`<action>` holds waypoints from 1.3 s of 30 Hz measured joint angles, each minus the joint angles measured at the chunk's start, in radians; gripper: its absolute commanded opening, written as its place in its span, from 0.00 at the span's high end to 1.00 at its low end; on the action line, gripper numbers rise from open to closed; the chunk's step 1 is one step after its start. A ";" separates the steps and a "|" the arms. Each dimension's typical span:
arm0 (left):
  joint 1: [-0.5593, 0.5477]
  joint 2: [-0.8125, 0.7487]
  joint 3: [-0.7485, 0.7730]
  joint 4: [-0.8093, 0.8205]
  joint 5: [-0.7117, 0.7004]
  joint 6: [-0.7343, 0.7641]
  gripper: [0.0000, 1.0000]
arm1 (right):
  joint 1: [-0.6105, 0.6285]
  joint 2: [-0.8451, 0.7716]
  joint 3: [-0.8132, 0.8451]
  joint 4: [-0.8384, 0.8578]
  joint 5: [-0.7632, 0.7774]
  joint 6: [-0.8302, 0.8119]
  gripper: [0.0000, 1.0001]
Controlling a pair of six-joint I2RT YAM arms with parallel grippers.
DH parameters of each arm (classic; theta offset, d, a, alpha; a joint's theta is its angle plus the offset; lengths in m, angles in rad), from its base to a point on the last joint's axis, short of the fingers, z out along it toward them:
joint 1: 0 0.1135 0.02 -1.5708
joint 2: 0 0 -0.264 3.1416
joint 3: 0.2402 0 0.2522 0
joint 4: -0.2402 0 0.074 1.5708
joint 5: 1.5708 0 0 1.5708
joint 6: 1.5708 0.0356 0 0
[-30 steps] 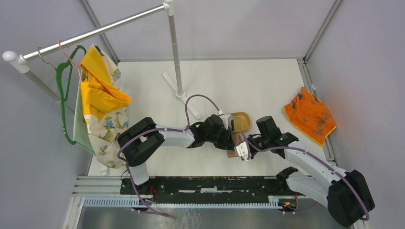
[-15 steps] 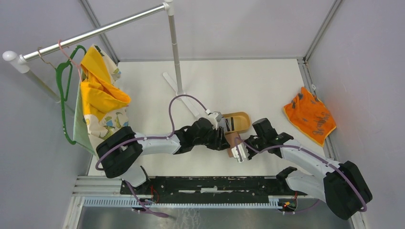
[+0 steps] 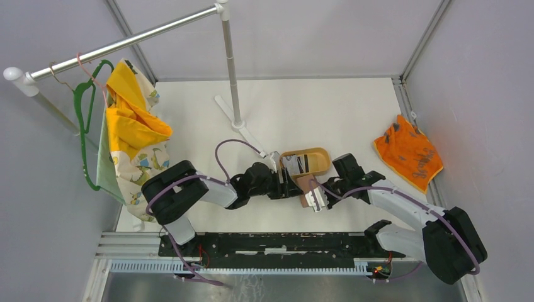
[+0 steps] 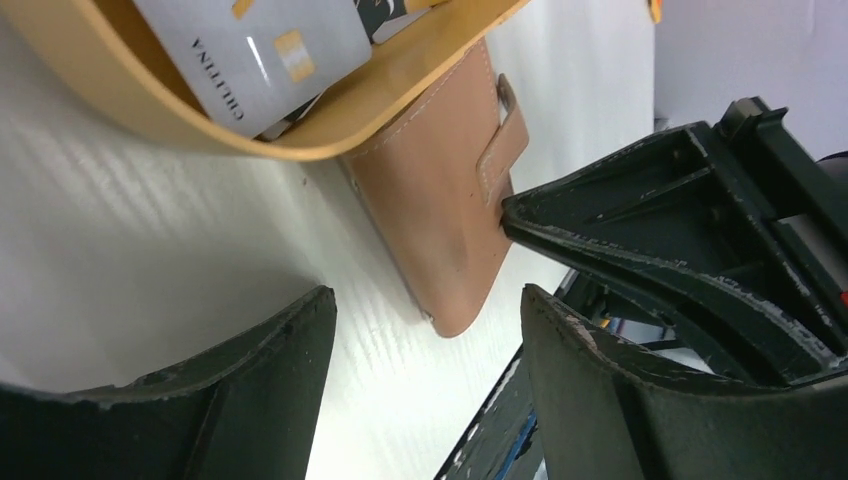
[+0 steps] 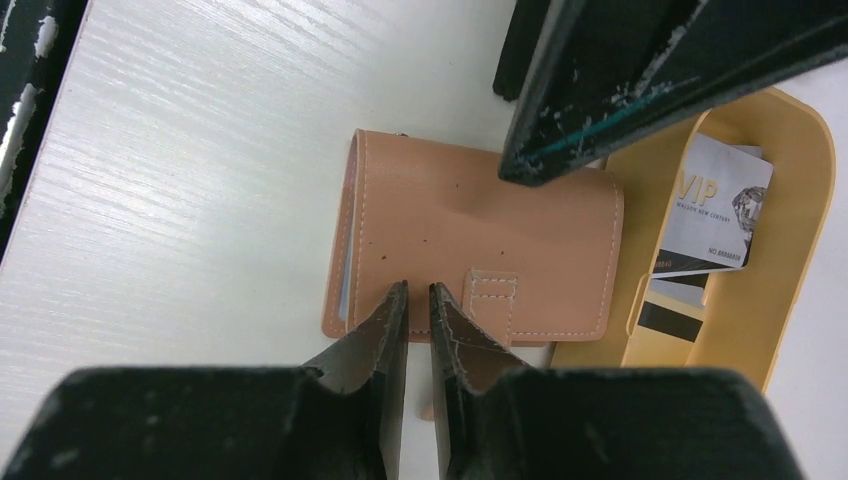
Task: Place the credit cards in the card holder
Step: Close the card holder at the center of the board.
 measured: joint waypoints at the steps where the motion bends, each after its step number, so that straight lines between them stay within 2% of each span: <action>1: 0.001 0.014 0.001 0.024 0.005 -0.012 0.25 | -0.003 0.002 0.000 -0.001 -0.004 -0.003 0.81; 7: 0.014 0.099 0.005 0.167 0.014 -0.093 0.26 | -0.025 0.009 0.003 -0.009 -0.024 -0.018 0.81; 12: 0.016 0.170 0.004 0.286 0.013 -0.152 0.33 | -0.029 0.027 0.016 -0.022 -0.031 -0.024 0.81; 18: 0.015 0.231 0.011 0.362 0.013 -0.186 0.46 | -0.034 0.037 0.023 -0.032 -0.038 -0.034 0.82; 25: 0.008 0.315 0.054 0.418 0.014 -0.186 0.73 | -0.042 0.039 0.026 -0.040 -0.038 -0.038 0.82; 32: 0.003 0.335 0.062 0.460 0.011 -0.186 0.98 | -0.048 0.037 0.027 -0.046 -0.039 -0.040 0.80; 39: -0.027 0.311 0.056 0.443 0.002 -0.160 0.98 | -0.130 0.034 0.057 -0.143 -0.106 -0.042 0.70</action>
